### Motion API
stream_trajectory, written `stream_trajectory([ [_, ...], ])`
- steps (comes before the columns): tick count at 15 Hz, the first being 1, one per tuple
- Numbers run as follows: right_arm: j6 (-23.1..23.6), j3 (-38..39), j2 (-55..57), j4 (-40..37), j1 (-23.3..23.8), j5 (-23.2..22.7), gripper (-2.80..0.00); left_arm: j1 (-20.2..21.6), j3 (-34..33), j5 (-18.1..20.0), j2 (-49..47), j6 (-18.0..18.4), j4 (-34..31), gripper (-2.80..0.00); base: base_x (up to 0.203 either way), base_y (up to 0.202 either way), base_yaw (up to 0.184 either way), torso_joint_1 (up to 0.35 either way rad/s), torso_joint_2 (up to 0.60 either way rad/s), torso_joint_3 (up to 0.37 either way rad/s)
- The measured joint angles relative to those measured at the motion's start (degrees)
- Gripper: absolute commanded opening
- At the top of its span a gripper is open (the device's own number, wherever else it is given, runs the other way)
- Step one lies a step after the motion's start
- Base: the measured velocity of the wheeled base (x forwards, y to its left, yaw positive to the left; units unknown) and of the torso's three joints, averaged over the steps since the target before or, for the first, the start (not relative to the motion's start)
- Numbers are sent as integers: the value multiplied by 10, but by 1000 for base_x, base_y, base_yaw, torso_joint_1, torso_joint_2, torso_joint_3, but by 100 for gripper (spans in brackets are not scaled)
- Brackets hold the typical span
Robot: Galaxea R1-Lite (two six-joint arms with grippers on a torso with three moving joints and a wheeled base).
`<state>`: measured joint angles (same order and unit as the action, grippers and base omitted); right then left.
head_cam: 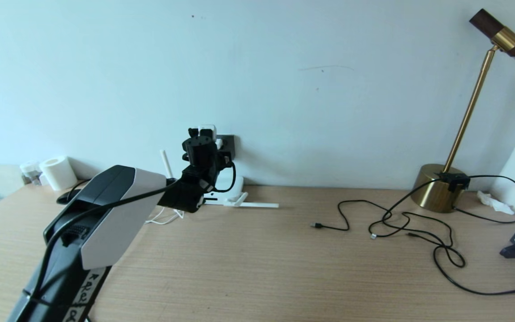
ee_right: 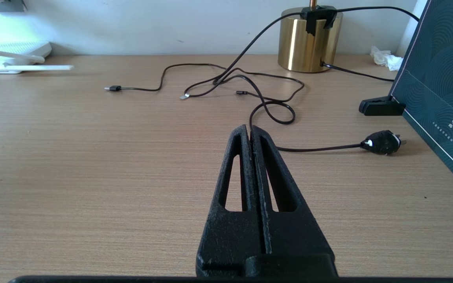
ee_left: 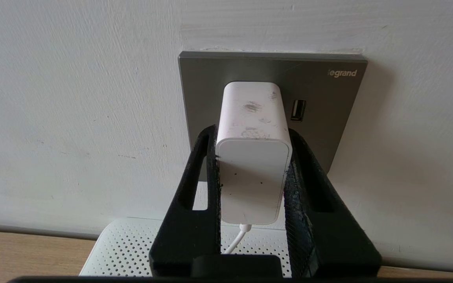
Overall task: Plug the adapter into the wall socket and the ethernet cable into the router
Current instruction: Plug plug into socket
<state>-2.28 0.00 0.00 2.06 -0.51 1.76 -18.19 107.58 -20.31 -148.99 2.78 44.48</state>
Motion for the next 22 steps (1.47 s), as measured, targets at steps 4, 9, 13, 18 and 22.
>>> stream_trajectory([
  [4,0,0,0,0,0,0,-280,0,-10,0,4,0,5,-280,0,0,0,0,0,0],
  [9,0,0,0,0,0,0,-280,0,-19,0,7,0,5,-280,0,0,0,0,0,0],
  [13,0,0,0,0,0,0,-280,-1,-19,-1,9,0,3,-280,0,0,0,0,0,0],
  [18,0,0,0,0,0,0,-280,-3,-21,-1,9,0,2,-280,0,0,0,0,0,0],
  [22,0,0,0,0,0,0,-280,-6,-40,-1,18,0,5,-280,0,0,0,0,0,0],
])
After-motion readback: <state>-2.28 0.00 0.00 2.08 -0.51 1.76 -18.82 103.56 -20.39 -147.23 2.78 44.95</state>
